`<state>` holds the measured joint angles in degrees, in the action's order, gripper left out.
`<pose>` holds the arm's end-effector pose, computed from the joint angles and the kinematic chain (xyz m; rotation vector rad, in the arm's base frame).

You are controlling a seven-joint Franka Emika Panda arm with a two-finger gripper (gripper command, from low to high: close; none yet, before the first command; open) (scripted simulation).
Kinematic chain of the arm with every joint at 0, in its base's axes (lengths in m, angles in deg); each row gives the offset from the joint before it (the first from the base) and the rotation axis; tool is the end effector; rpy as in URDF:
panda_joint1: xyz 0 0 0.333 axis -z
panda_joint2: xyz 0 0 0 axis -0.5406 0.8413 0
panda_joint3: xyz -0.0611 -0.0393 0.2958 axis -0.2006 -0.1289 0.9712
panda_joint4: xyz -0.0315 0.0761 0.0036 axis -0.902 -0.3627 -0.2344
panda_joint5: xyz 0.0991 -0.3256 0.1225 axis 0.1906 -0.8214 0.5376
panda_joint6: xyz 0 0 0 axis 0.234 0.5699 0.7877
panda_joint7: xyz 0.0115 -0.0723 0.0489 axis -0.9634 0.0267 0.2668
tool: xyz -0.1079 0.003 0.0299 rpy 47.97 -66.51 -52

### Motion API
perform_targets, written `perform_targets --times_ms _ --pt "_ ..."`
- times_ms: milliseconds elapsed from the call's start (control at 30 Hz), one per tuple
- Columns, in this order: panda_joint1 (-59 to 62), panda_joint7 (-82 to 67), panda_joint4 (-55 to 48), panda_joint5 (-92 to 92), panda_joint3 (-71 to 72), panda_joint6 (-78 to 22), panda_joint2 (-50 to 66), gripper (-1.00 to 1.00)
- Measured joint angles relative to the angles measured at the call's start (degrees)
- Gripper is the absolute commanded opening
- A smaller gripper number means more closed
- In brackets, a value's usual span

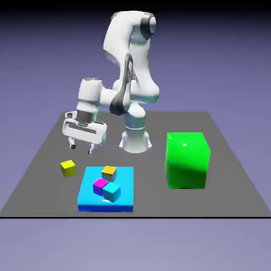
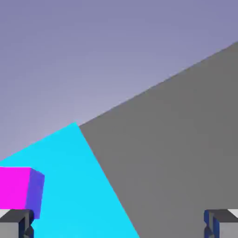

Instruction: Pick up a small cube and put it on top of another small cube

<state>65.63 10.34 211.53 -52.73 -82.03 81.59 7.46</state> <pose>0.3309 -0.2356 0.2933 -2.3022 2.0355 -0.4476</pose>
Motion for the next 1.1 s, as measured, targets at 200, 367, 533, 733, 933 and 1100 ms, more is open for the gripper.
perform_targets --times_ms 200,367,533,733,933,1100 --pt "13.32 1.78 -1.23 0.09 -0.95 -2.21 9.74 0.00" --pt "16.53 1.47 -3.18 1.08 0.06 2.99 19.47 0.00" --pt "17.50 0.77 -4.76 2.02 1.23 8.45 26.50 -1.00" --pt "16.08 1.85 -2.44 0.60 -0.48 0.40 16.13 -1.00" --pt "8.81 9.70 -1.89 0.43 2.70 -8.23 7.04 -1.00" --pt "1.61 22.11 -2.49 1.04 8.74 -17.40 -1.39 -1.00"
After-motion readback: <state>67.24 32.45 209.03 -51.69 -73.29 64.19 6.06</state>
